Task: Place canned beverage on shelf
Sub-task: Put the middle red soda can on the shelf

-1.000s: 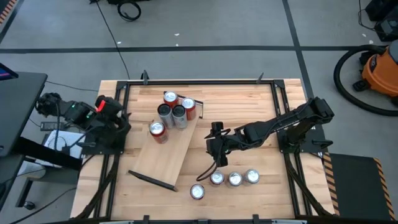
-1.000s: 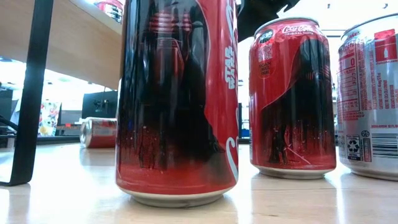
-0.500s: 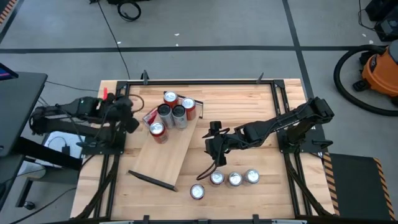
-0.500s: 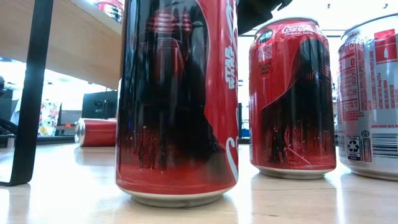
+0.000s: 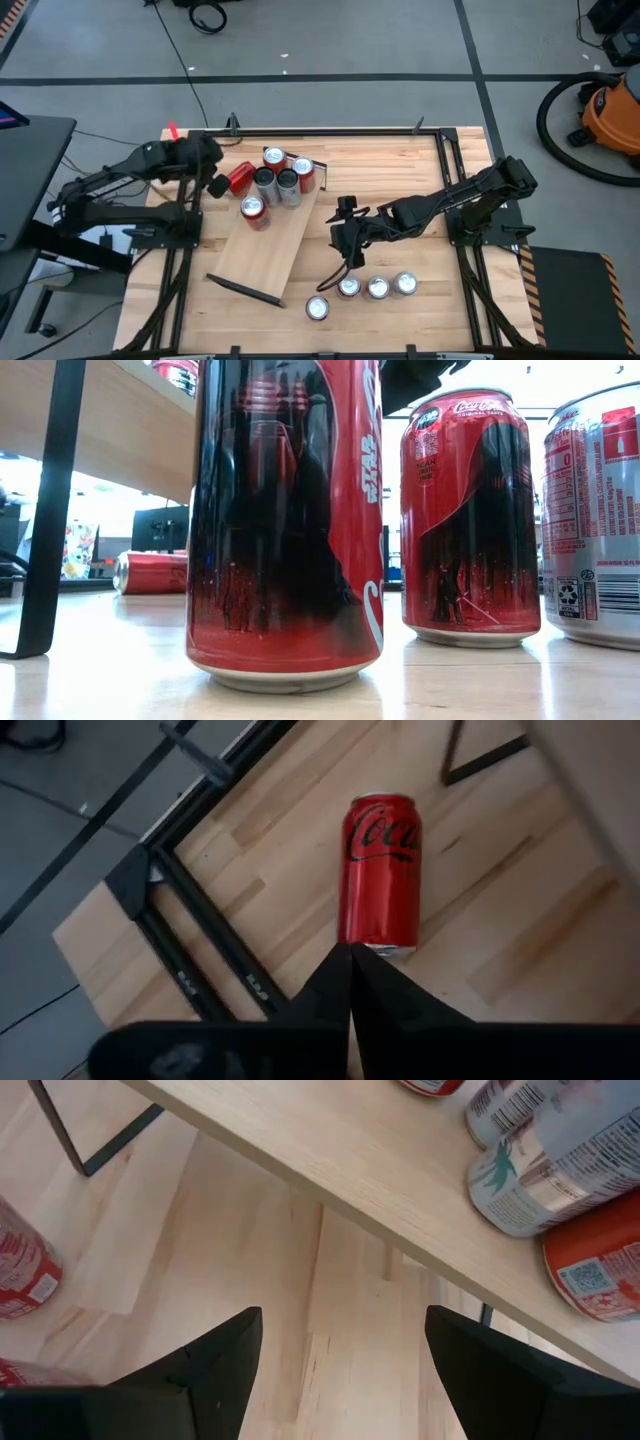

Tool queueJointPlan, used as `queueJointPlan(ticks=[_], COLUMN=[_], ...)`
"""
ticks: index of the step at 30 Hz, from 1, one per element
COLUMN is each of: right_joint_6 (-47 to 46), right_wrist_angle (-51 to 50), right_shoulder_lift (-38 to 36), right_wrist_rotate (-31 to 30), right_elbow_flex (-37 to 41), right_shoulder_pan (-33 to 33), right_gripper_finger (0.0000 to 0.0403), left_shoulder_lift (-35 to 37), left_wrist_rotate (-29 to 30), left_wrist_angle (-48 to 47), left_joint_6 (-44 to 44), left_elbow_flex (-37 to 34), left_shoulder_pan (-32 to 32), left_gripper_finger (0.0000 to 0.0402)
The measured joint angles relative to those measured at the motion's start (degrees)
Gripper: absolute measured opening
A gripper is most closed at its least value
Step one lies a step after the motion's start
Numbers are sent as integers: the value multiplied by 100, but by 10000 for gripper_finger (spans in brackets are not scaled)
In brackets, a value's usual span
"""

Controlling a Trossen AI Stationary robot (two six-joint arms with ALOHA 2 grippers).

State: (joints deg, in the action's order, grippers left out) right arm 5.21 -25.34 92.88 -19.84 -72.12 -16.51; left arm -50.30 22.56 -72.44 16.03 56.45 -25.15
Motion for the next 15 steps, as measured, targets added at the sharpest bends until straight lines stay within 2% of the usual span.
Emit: queueJointPlan(ticks=[3, 8, 15], right_joint_6=[-9, -7, -94], right_wrist_angle=[-2, -2, 41], right_shoulder_lift=[0, 0, 2], right_wrist_rotate=[5, 4, 3], right_elbow_flex=[0, 0, 0], right_shoulder_pan=[-67, -94, -101], right_gripper_finger=[291, 291, 291], left_shoulder_lift=[-236, -683, -1243], left_wrist_rotate=[-101, -592, -591], left_wrist_angle=[111, 396, 390], left_joint_6=[-321, -829, -1599], left_elbow_flex=[0, 0, 0], left_shoulder_pan=[-389, -919, -1580], left_gripper_finger=[9, 12, 13])
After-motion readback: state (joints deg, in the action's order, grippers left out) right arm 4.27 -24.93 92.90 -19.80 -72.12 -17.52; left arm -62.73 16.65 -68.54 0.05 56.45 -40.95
